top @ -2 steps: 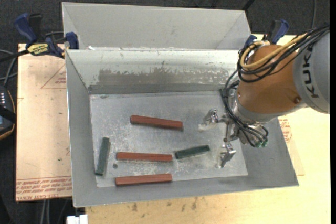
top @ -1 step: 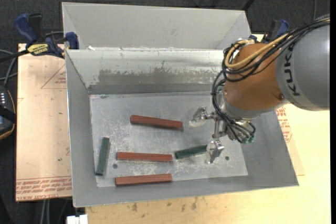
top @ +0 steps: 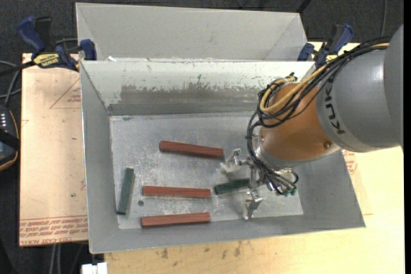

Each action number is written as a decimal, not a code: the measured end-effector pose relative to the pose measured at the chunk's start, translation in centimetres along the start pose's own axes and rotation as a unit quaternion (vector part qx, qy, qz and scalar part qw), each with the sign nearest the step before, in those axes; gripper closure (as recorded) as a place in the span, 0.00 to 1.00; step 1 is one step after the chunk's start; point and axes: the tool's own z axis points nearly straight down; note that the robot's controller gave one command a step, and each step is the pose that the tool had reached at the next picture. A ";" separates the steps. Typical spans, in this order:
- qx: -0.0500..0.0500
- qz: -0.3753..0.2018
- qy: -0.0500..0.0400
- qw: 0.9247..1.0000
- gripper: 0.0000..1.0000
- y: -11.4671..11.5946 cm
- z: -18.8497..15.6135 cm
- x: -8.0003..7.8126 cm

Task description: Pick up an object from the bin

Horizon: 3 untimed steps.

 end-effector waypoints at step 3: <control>0.000 -0.001 0.000 1.000 1.00 -0.1 -0.9 -0.2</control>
Offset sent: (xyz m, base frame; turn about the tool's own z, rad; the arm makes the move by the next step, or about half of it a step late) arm 0.0000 0.0000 0.0000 0.0000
